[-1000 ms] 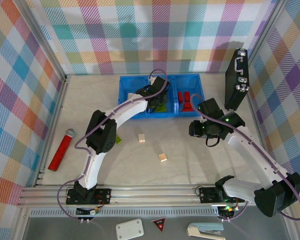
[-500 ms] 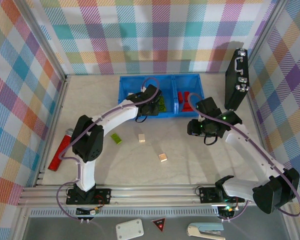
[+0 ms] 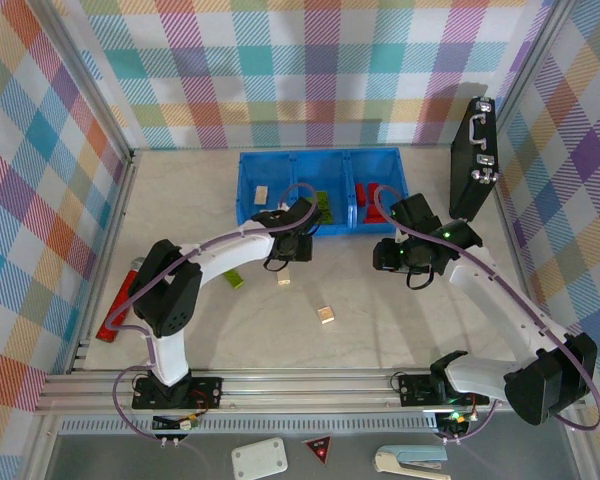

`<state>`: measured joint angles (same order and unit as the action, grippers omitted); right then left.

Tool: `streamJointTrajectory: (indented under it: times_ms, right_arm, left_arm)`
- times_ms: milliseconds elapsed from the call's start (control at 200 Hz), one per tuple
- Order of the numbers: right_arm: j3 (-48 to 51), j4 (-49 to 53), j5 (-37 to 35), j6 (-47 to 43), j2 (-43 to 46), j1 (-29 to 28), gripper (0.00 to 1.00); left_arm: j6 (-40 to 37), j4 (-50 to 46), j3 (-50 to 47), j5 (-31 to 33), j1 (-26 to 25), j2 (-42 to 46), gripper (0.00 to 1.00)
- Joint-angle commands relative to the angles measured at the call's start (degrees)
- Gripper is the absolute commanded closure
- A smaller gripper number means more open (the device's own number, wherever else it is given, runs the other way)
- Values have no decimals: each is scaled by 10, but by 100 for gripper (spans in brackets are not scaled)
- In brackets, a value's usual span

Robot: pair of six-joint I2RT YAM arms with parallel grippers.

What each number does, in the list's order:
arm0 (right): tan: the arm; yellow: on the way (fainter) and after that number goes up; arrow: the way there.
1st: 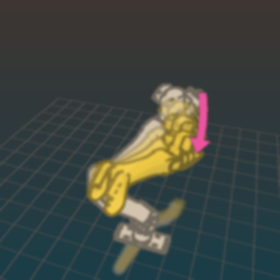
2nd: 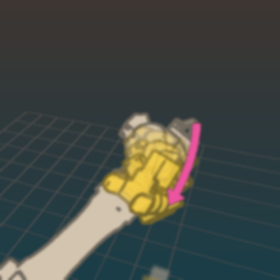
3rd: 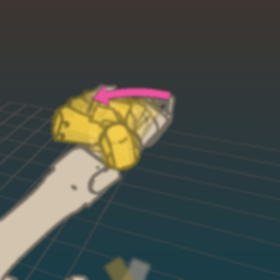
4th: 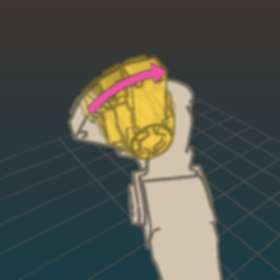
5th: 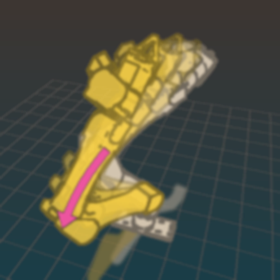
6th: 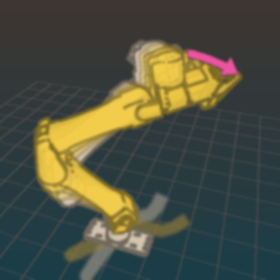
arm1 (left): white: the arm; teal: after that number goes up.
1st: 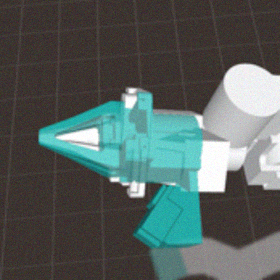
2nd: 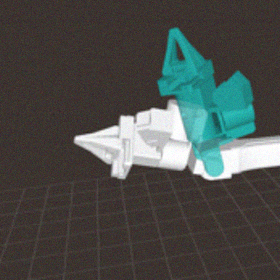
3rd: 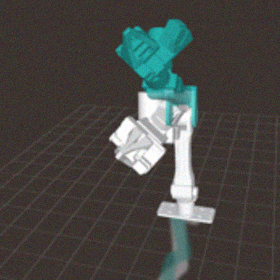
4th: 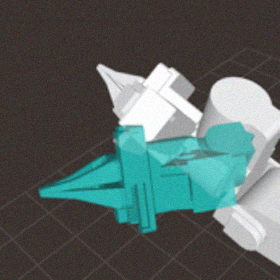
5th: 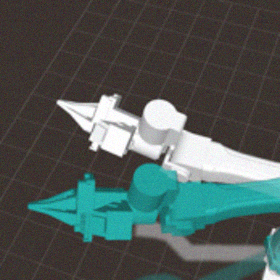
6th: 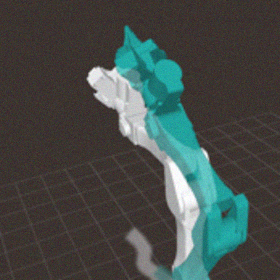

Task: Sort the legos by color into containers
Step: Pick up the lego from the center of the table.

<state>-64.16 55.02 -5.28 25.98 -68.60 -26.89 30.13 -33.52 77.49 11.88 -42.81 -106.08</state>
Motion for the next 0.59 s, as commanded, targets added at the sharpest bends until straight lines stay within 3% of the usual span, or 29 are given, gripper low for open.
streamJointTrajectory:
  times_ms: [0, 590]
  right_arm:
    - [9, -2, 12, -2, -1, 0, 52]
    - [7, -2, 19, -1, -6, 0, 52]
  left_arm:
    - [29, -13, -31, 6, -5, 27, 48]
    - [59, 1, -87, -7, -6, 12, 47]
